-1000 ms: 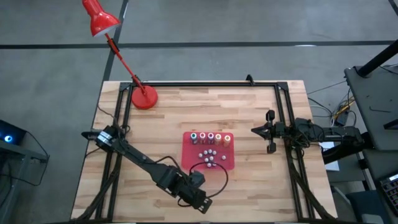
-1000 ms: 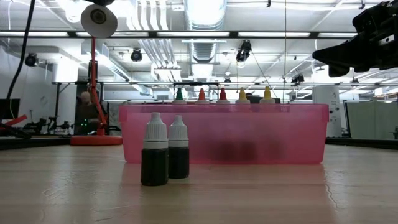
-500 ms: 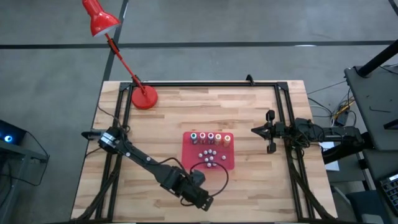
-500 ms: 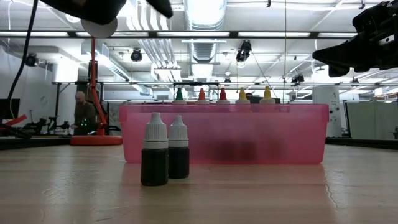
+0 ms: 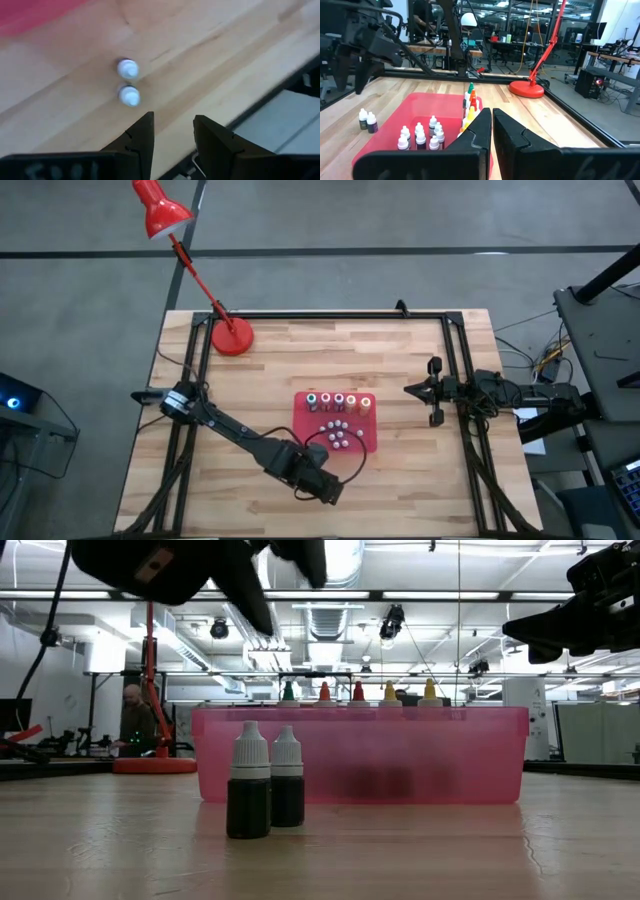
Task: Pick & Place food coloring
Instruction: Put the small green food coloring bottle into the container
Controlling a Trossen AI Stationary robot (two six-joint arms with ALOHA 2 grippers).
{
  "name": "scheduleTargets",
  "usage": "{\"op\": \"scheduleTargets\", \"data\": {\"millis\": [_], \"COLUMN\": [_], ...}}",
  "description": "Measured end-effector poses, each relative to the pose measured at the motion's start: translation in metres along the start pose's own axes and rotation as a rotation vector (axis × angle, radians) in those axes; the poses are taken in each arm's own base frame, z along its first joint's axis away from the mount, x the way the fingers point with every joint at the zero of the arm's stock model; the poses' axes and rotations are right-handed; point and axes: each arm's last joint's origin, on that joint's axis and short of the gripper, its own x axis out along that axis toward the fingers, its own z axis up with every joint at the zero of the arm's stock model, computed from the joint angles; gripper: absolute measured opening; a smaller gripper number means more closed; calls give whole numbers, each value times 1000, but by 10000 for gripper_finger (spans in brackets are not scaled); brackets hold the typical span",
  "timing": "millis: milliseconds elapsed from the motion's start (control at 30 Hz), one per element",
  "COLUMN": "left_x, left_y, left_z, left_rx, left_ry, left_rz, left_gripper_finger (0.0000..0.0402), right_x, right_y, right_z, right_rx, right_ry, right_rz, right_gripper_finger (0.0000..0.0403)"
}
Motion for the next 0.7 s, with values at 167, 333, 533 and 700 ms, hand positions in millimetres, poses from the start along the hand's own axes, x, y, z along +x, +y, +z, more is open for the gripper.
{"op": "scheduleTargets", "data": {"millis": [167,333,533,700], "left_x": [3,7,27,40], "left_y": [4,7,9,11], "left_z": [3,7,7,5], "left_rx": [-34,-66,-71,-67], "left_ry": [-4,-7,14,53], "left_rz": [33,51,94,121], "left_gripper_finger": [110,109,97,89], "right_x": [0,0,0,0], "right_y": [0,0,0,0], "right_z": [0,0,0,0], "right_rx": [0,0,0,0], "right_ry": [0,0,0,0], "right_rz": [0,0,0,0], "right_gripper_finger": [9,9,9,8]}}
